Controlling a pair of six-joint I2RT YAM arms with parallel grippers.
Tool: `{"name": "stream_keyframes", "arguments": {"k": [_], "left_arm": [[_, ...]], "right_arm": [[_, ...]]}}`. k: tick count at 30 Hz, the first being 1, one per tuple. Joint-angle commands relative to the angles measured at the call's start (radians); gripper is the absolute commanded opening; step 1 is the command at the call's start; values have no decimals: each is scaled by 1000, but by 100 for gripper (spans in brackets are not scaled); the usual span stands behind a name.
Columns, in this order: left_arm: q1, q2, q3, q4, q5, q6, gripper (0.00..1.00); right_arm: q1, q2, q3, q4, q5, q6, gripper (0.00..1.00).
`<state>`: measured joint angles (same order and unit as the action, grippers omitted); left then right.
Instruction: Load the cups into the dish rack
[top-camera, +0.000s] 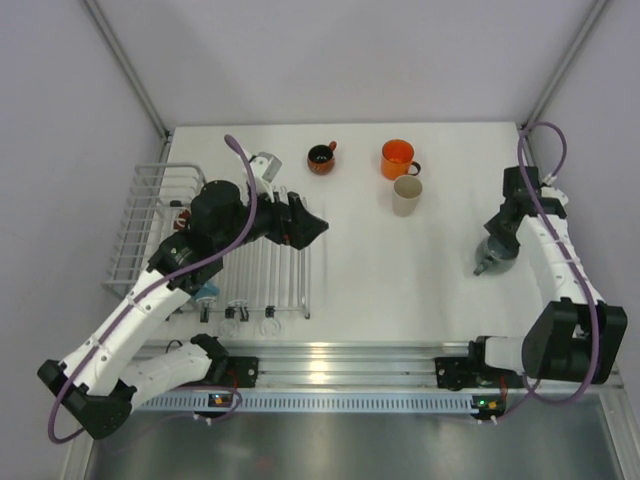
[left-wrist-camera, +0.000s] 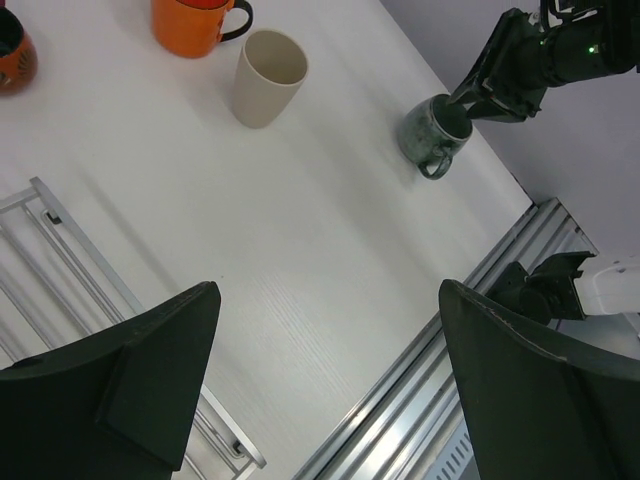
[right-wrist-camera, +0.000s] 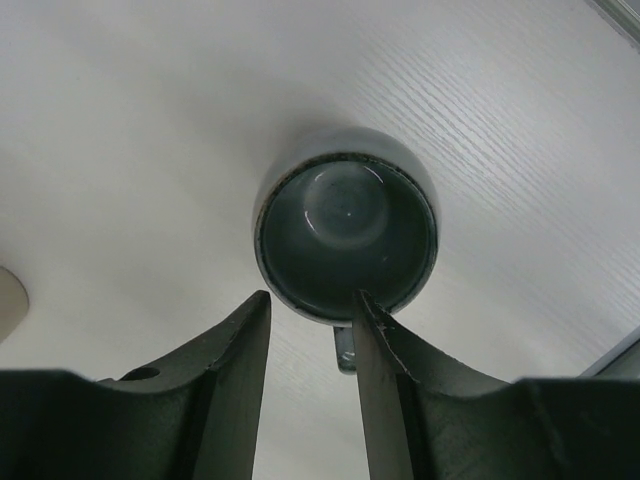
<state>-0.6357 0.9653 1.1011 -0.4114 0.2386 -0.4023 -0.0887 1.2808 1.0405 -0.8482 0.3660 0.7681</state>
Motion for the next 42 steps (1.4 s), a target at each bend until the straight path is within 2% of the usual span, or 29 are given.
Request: {"name": "stream_keyframes", "arguments": {"k": [1,14,24,29,42], "left_arm": [[1,-20,-14,14,-24,14,96],[2,-8,-61,28,4,-63,95],[1,-11,-57,28,-15,-70,96],[2,-2,-55,37,-9,-73,96],[2,-23,-76,37,-16,-109,95]], "right_arm": [[-17,43,32,72,25,43,40],[-23,176,7,187,-59,36,39],[-23,81,75,118,-50,28,40],[-23,64,86,135,-75,48,41],[-23,216,73,176,-91,53,39]]}}
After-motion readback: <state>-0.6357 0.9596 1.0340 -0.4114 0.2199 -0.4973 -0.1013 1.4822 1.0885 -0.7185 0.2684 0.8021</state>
